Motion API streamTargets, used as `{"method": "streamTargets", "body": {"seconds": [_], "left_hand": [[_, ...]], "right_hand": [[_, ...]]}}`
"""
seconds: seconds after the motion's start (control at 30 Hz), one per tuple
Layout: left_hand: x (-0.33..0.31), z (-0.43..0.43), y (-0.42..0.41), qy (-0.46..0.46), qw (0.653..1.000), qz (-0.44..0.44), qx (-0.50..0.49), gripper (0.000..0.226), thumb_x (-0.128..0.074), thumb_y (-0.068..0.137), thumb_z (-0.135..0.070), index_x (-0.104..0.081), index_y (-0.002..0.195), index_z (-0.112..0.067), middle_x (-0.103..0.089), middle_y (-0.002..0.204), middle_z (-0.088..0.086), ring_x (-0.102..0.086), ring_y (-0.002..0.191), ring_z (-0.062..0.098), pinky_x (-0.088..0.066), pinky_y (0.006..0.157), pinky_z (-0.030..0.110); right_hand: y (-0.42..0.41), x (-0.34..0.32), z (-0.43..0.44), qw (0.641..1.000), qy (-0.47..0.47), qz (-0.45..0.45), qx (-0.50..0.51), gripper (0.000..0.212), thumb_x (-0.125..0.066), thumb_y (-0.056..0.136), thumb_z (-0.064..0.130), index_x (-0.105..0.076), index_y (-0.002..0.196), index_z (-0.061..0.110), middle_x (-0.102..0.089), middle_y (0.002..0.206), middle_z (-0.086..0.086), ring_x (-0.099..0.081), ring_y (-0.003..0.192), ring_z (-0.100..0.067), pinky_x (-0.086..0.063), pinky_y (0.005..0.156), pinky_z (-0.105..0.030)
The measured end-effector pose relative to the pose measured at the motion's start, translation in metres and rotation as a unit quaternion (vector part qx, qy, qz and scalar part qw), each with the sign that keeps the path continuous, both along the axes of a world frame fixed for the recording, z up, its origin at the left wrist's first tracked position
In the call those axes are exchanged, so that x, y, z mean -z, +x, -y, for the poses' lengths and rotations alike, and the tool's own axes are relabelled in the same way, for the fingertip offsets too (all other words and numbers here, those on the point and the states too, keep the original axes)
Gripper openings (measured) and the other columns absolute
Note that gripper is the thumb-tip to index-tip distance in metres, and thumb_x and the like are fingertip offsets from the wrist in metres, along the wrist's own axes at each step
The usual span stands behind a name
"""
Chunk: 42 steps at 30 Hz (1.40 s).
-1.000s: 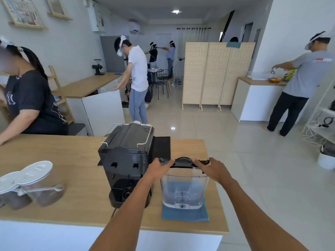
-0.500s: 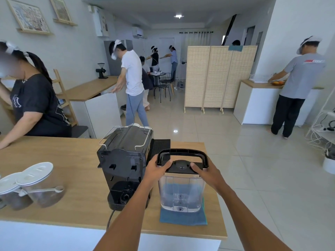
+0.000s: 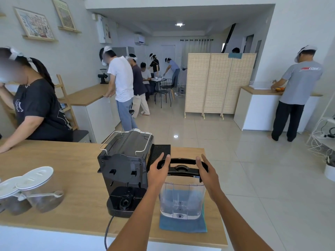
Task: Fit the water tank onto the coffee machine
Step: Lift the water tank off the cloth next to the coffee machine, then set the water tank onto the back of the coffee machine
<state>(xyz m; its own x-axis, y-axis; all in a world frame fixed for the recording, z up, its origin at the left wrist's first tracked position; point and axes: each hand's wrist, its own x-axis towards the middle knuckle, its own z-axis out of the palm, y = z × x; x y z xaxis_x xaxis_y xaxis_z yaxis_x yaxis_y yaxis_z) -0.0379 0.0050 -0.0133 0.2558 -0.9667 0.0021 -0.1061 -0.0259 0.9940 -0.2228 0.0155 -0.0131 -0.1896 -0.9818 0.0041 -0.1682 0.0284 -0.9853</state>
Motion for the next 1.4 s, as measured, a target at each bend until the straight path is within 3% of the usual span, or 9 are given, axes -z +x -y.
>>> {"method": "streamTargets", "body": {"seconds": [0.2,0.33,0.5,0.63,0.77,0.97,1.1,1.27,1.4], "left_hand": [[-0.002,-0.005,0.006,-0.007,0.999,0.000,0.045,0.059,-0.060,0.093,-0.051,-0.043,0.148,-0.038,-0.043,0.154,-0.001,-0.035,0.142,0.022,-0.028,0.113,0.037],[0.003,-0.015,0.015,0.004,0.995,0.043,0.086,0.063,-0.057,0.095,-0.050,-0.030,0.152,-0.044,-0.039,0.156,0.007,-0.037,0.142,0.030,-0.028,0.115,0.040],[0.028,-0.033,0.030,0.003,0.947,0.261,0.188,0.067,-0.042,0.092,-0.068,-0.005,0.148,-0.063,-0.042,0.151,0.003,-0.050,0.128,0.025,-0.035,0.108,0.045],[0.024,-0.038,0.030,-0.007,0.920,0.332,0.207,0.072,-0.037,0.091,-0.072,0.008,0.147,-0.063,-0.021,0.163,0.009,-0.029,0.145,0.035,-0.029,0.111,0.055],[0.025,-0.035,0.036,-0.007,0.903,0.366,0.225,0.088,-0.054,0.086,-0.068,0.012,0.145,-0.064,-0.021,0.162,0.015,-0.045,0.135,0.040,-0.032,0.108,0.059],[0.027,-0.036,0.036,-0.041,0.914,0.323,0.240,0.082,-0.055,0.085,-0.065,-0.004,0.149,-0.060,-0.021,0.164,0.003,-0.018,0.149,0.034,-0.026,0.113,0.059],[0.032,-0.043,0.043,-0.064,0.921,0.302,0.239,0.080,-0.048,0.082,-0.075,-0.007,0.149,-0.061,-0.019,0.164,-0.009,-0.016,0.150,0.031,-0.024,0.114,0.064],[0.025,-0.055,0.057,-0.068,0.937,0.272,0.207,0.079,-0.051,0.082,-0.073,-0.010,0.148,-0.062,-0.023,0.163,-0.006,-0.041,0.137,0.027,-0.029,0.113,0.063],[0.015,-0.068,0.079,-0.079,0.941,0.280,0.175,0.078,-0.058,0.087,-0.057,-0.012,0.149,-0.060,-0.024,0.163,-0.008,-0.027,0.147,0.023,-0.028,0.114,0.061]], "right_hand": [[-0.002,-0.001,-0.006,1.000,-0.014,0.014,-0.022,0.068,-0.050,0.090,0.061,-0.035,0.153,0.038,-0.047,0.150,0.004,-0.045,0.129,-0.013,-0.035,0.100,-0.029],[-0.014,0.011,-0.011,0.996,-0.021,-0.071,-0.057,0.078,-0.045,0.081,0.072,-0.024,0.153,0.049,-0.040,0.158,0.002,-0.042,0.141,-0.025,-0.033,0.111,-0.037],[-0.025,0.038,-0.020,0.968,-0.030,-0.212,-0.128,0.088,-0.038,0.078,0.084,-0.002,0.153,0.054,-0.038,0.159,0.004,-0.053,0.133,-0.028,-0.044,0.109,-0.040],[-0.025,0.043,-0.021,0.958,-0.060,-0.246,-0.131,0.089,-0.039,0.079,0.083,0.001,0.153,0.054,-0.044,0.155,0.008,-0.061,0.125,-0.025,-0.051,0.103,-0.042],[-0.028,0.041,-0.022,0.955,-0.076,-0.244,-0.152,0.107,-0.056,0.069,0.084,-0.001,0.155,0.049,-0.050,0.137,0.024,-0.057,0.119,-0.008,-0.050,0.100,-0.029],[-0.030,0.044,-0.019,0.959,-0.072,-0.223,-0.157,0.108,-0.072,0.069,0.069,-0.009,0.154,0.051,-0.047,0.132,0.036,-0.055,0.119,-0.003,-0.044,0.091,-0.012],[-0.027,0.042,-0.025,0.958,-0.084,-0.222,-0.159,0.103,-0.075,0.071,0.063,-0.015,0.153,0.050,-0.053,0.140,0.019,-0.057,0.122,-0.009,-0.050,0.093,-0.018],[-0.014,0.030,-0.037,0.961,-0.117,-0.204,-0.144,0.095,-0.076,0.070,0.060,-0.023,0.149,0.054,-0.051,0.130,0.027,-0.059,0.113,-0.012,-0.057,0.086,-0.026],[0.010,0.019,-0.044,0.961,-0.133,-0.188,-0.154,0.094,-0.081,0.072,0.051,-0.026,0.148,0.055,-0.051,0.134,0.025,-0.057,0.118,-0.011,-0.057,0.091,-0.034]]}}
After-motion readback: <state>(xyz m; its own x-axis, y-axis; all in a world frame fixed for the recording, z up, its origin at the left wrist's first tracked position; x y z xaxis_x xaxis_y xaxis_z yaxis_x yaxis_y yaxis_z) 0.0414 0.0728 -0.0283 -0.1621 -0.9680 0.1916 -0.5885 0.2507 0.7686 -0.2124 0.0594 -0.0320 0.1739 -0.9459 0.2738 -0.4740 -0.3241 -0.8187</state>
